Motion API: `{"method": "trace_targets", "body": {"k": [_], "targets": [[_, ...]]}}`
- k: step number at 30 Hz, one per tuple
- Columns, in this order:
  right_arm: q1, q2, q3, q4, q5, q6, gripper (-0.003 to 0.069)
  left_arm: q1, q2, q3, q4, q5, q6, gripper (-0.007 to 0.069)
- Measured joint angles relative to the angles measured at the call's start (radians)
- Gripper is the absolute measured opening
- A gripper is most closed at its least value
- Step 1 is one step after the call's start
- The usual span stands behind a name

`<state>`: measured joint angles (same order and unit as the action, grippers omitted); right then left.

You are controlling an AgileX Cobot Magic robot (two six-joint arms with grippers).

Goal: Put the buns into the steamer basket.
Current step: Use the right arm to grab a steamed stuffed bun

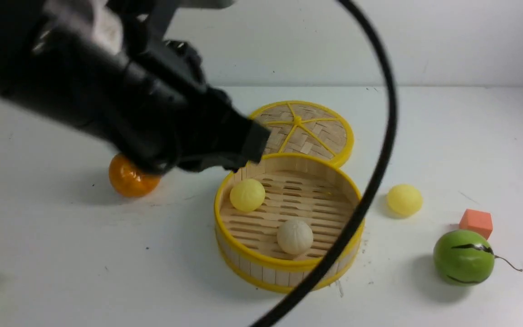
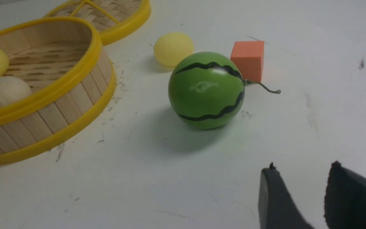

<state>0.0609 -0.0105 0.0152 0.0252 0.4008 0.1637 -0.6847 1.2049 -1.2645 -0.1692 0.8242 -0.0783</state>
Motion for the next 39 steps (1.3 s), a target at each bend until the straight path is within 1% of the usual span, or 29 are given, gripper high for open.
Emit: {"method": "trace_targets", "body": {"k": [2, 3, 4, 5, 6, 7, 9, 10, 12, 16, 17, 21, 23, 24, 26, 27, 28, 29, 30, 31, 33, 36, 39], "targets": [[0.0, 0.0, 0.0, 0.0, 0.0, 0.0, 0.0241, 0.0, -0.152, 0.25, -0.018, -0.19, 0.003, -0.0013], [0.0, 0.0, 0.0, 0.0, 0.0, 0.0, 0.0241, 0.0, -0.184, 0.31, -0.021, -0.249, 0.003, -0.0013], [0.0, 0.0, 0.0, 0.0, 0.0, 0.0, 0.0241, 0.0, -0.249, 0.441, -0.032, -0.332, 0.003, -0.0013], [0.0, 0.0, 0.0, 0.0, 0.0, 0.0, 0.0241, 0.0, -0.287, 0.528, -0.039, -0.399, 0.003, -0.0013], [0.0, 0.0, 0.0, 0.0, 0.0, 0.0, 0.0241, 0.0, -0.293, 0.545, -0.039, -0.412, 0.003, -0.0013], [0.0, 0.0, 0.0, 0.0, 0.0, 0.0, 0.0241, 0.0, -0.343, 0.669, -0.06, -0.512, 0.003, -0.0013], [0.0, 0.0, 0.0, 0.0, 0.0, 0.0, 0.0241, 0.0, -0.397, 0.793, -0.096, -0.614, 0.003, -0.0013], [0.0, 0.0, 0.0, 0.0, -0.001, 0.0, 0.0241, 0.0, -0.402, 0.804, -0.1, -0.614, 0.003, -0.0013], [0.0, 0.0, 0.003, 0.033, -0.023, 0.017, 0.0241, 0.0, -0.467, 0.911, -0.16, -0.715, 0.003, -0.0013], [0.0, 0.0, 0.012, 0.16, -0.106, 0.097, 0.0241, 0.0, -0.569, 1.005, -0.208, -0.786, 0.003, -0.0013], [0.0, 0.0, 0.012, 0.167, -0.119, 0.1, 0.0241, 0.0, -0.579, 1.009, -0.209, -0.791, 0.003, -0.0013], [0.0, 0.0, 0.012, 0.294, -0.311, 0.141, 0.0241, 0.0, -0.661, 1.058, -0.216, -0.803, 0.003, -0.0013], [0.0, 0.0, 0.003, 0.318, -0.335, 0.156, 0.0241, 0.0, -0.669, 1.063, -0.217, -0.802, 0.003, -0.0013], [0.0, 0.008, -0.037, 0.338, -0.312, 0.167, 0.0236, 0.0, -0.673, 1.067, -0.217, -0.798, 0.003, -0.0013], [0.0, 0.057, -0.114, 0.34, -0.246, 0.163, 0.022, 0.0, -0.673, 1.066, -0.218, -0.792, 0.003, -0.0013], [0.0, 0.123, -0.189, 0.334, -0.168, 0.148, 0.0206, 0.0, -0.673, 1.066, -0.218, -0.792, 0.003, -0.0013], [0.0, 0.179, -0.245, 0.323, -0.107, 0.116, 0.0197, 0.0, -0.673, 1.066, -0.218, -0.792, 0.003, -0.0013], [0.0, 0.294, -0.35, 0.305, 0.013, 0.059, 0.0184, 0.0, -0.673, 1.066, -0.218, -0.792, 0.003, -0.0013], [0.0, 0.294, -0.35, 0.302, 0.013, 0.048, 0.0183, 0.0, -0.673, 1.066, -0.218, -0.792, 0.003, -0.0013], [0.0, 0.44, -0.471, 0.284, 0.145, -0.045, 0.0169, 0.0, -0.673, 1.066, -0.219, -0.792, 0.003, -0.0013], [0.0, 0.629, -0.605, 0.275, 0.28, -0.15, 0.0161, 0.0, -0.673, 1.066, -0.219, -0.792, 0.003, -0.0013], [0.0, 0.866, -0.753, 0.276, 0.384, -0.235, 0.016, 0.0, -0.673, 1.066, -0.219, -0.792, 0.003, -0.0013], [0.0, 1.12, -0.904, 0.288, 0.424, -0.264, 0.016, 0.0, -0.673, 1.066, -0.219, -0.792, 0.003, -0.0013]]}}
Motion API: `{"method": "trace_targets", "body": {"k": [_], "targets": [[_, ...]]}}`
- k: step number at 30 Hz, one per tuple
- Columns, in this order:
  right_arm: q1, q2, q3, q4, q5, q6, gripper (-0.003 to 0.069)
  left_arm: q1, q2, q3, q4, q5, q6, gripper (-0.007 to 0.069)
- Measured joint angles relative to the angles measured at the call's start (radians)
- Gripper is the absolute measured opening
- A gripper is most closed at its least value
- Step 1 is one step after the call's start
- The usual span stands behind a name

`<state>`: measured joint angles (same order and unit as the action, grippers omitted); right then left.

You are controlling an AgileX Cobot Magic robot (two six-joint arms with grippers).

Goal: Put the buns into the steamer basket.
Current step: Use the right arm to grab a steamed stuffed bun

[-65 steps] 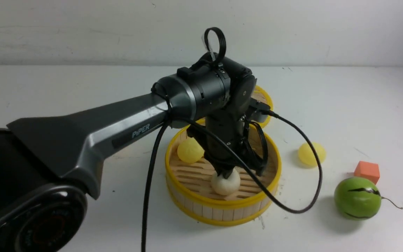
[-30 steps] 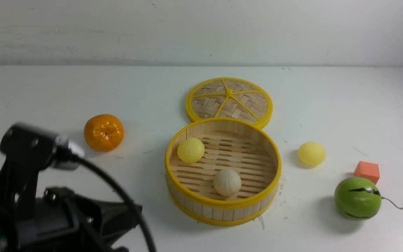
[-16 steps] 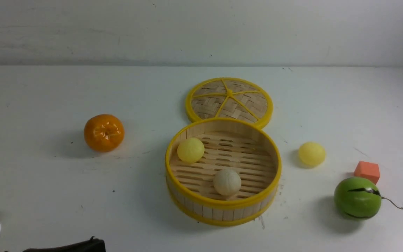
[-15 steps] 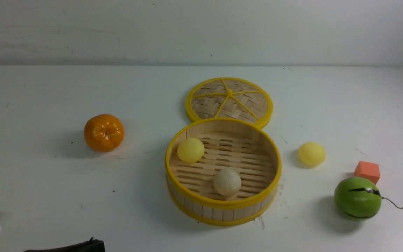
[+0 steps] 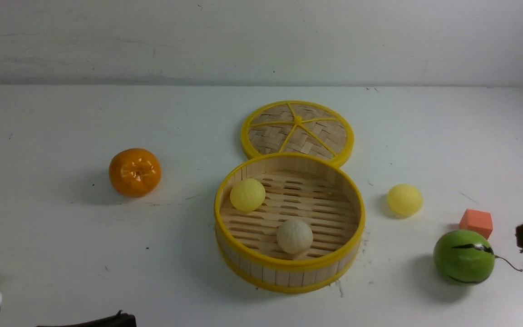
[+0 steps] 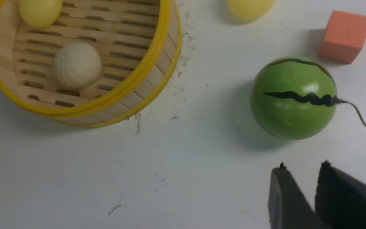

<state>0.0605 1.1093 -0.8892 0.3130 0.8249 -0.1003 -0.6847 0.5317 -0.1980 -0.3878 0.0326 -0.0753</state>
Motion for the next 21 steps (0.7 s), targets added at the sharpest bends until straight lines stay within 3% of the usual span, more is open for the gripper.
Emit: {"method": "trace_targets", "body": {"k": [11, 15, 21], "targets": [[0.069, 0.712, -0.561, -0.016, 0.148, 0.016, 0.016, 0.0, 0.0, 0.0, 0.0, 0.0, 0.0, -0.0013], [0.07, 0.852, -0.743, -0.074, 0.226, 0.064, 0.0165, 0.0, 0.0, 0.0, 0.0, 0.0, 0.0, -0.0013], [0.081, 0.943, -0.855, -0.185, 0.287, 0.136, 0.02, 0.0, 0.0, 0.0, 0.0, 0.0, 0.0, -0.0013]]}}
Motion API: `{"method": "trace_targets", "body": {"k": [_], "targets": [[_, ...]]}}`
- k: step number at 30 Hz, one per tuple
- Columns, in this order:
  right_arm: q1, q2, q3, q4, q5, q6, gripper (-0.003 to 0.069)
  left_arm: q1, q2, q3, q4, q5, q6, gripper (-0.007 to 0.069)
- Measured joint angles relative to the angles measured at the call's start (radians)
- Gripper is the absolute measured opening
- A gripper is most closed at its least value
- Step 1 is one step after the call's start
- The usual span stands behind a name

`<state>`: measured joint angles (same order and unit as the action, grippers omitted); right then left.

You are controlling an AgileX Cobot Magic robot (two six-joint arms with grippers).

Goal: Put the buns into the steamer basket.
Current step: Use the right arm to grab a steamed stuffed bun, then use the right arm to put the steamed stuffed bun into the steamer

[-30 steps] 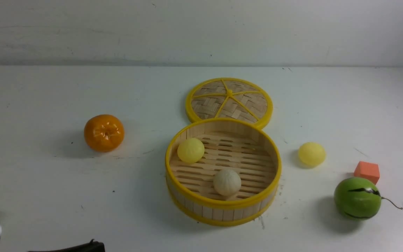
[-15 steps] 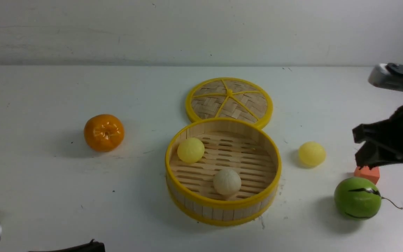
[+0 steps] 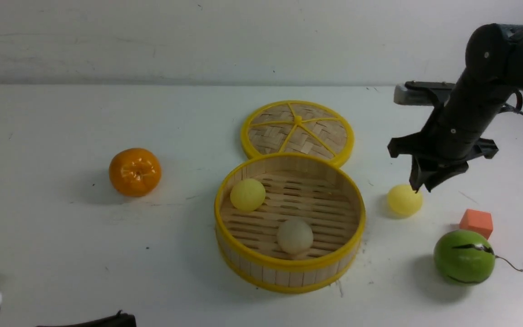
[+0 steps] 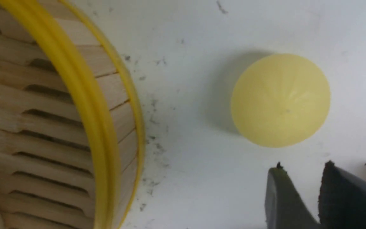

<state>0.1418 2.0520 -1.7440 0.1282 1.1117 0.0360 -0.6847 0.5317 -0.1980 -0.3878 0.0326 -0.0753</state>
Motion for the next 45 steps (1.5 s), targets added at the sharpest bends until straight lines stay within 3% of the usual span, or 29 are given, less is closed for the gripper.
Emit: {"method": "trace_targets", "body": {"k": [7, 18, 28, 34, 38, 45], "targets": [[0.007, 0.029, -0.006, -0.014, -0.082, 0.042, 0.0304, 0.0, 0.0, 0.0, 0.0, 0.0, 0.0, -0.0008], [0.007, 0.085, -0.012, -0.032, -0.141, 0.062, 0.0311, 0.0, 0.0, 0.0, 0.0, 0.0, 0.0, 0.0001], [0.007, 0.106, -0.012, -0.042, -0.144, 0.065, 0.0214, 0.0, 0.0, 0.0, 0.0, 0.0, 0.0, 0.0011], [0.007, 0.109, -0.012, -0.042, -0.144, 0.037, 0.0111, 0.0, 0.0, 0.0, 0.0, 0.0, 0.0, 0.0019], [0.007, 0.109, -0.012, -0.042, -0.143, -0.007, 0.0003, 0.0, 0.0, 0.0, 0.0, 0.0, 0.0, 0.0022], [0.028, -0.004, -0.01, -0.015, -0.107, -0.061, -0.0001, 0.0, 0.0, 0.0, 0.0, 0.0, 0.0, 0.0029]]}}
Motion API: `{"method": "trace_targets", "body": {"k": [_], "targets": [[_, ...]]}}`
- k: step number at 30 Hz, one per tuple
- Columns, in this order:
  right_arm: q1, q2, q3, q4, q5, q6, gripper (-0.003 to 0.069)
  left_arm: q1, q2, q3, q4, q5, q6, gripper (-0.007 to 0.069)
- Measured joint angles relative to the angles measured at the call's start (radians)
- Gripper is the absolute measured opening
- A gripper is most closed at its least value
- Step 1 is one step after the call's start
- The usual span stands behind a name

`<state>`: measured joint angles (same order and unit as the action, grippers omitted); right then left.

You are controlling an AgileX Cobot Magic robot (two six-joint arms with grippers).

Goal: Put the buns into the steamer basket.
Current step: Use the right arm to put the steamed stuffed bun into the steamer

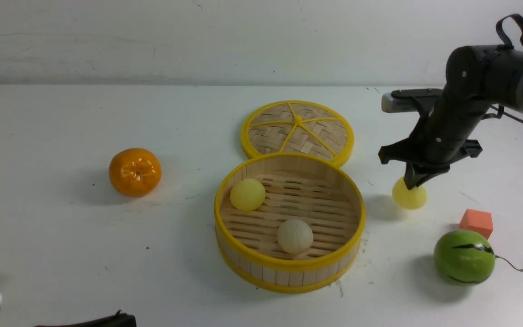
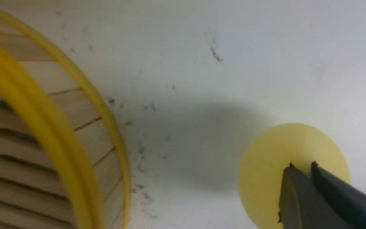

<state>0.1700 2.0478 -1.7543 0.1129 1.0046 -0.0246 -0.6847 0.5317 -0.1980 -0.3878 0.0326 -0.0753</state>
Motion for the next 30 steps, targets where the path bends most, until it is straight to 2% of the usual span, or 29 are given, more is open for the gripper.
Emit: {"method": "trace_targets", "body": {"k": [4, 6, 11, 17, 22, 23, 24, 25, 28, 30], "targets": [[0.057, -0.107, -0.003, 0.1, 0.007, -0.05, -0.0001, 0.0, 0.0, 0.0, 0.0, 0.0, 0.0, 0.0029], [0.117, -0.136, -0.009, 0.161, 0.005, -0.089, -0.0001, 0.0, 0.0, 0.0, 0.0, 0.0, 0.0, 0.0029], [0.205, -0.07, -0.01, 0.193, -0.054, -0.1, 0.0003, 0.0, 0.0, 0.0, 0.0, 0.0, 0.0, 0.0036], [0.222, 0.036, -0.004, 0.21, -0.124, -0.08, 0.002, 0.0, 0.0, 0.0, 0.0, 0.0, 0.0, 0.0039], [0.222, 0.078, -0.002, 0.202, -0.141, -0.06, 0.0085, 0.0, 0.0, 0.0, 0.0, 0.0, 0.0, 0.0046], [0.222, 0.082, -0.002, 0.199, -0.152, -0.057, 0.0148, 0.0, 0.0, 0.0, 0.0, 0.0, 0.0, 0.0048], [0.222, 0.082, -0.002, 0.199, -0.153, -0.057, 0.0157, 0.0, 0.0, 0.0, 0.0, 0.0, 0.0, 0.0048], [0.222, 0.082, -0.002, 0.197, -0.154, -0.057, 0.023, 0.0, 0.0, 0.0, 0.0, 0.0, 0.0, 0.005], [0.222, 0.067, -0.002, 0.194, -0.145, -0.056, 0.0373, 0.0, 0.0, 0.0, 0.0, 0.0, 0.0, 0.0052], [0.222, 0.036, 0.0, 0.19, -0.119, -0.054, 0.0435, 0.0, 0.0, 0.0, 0.0, 0.0, 0.0, 0.0055]]}}
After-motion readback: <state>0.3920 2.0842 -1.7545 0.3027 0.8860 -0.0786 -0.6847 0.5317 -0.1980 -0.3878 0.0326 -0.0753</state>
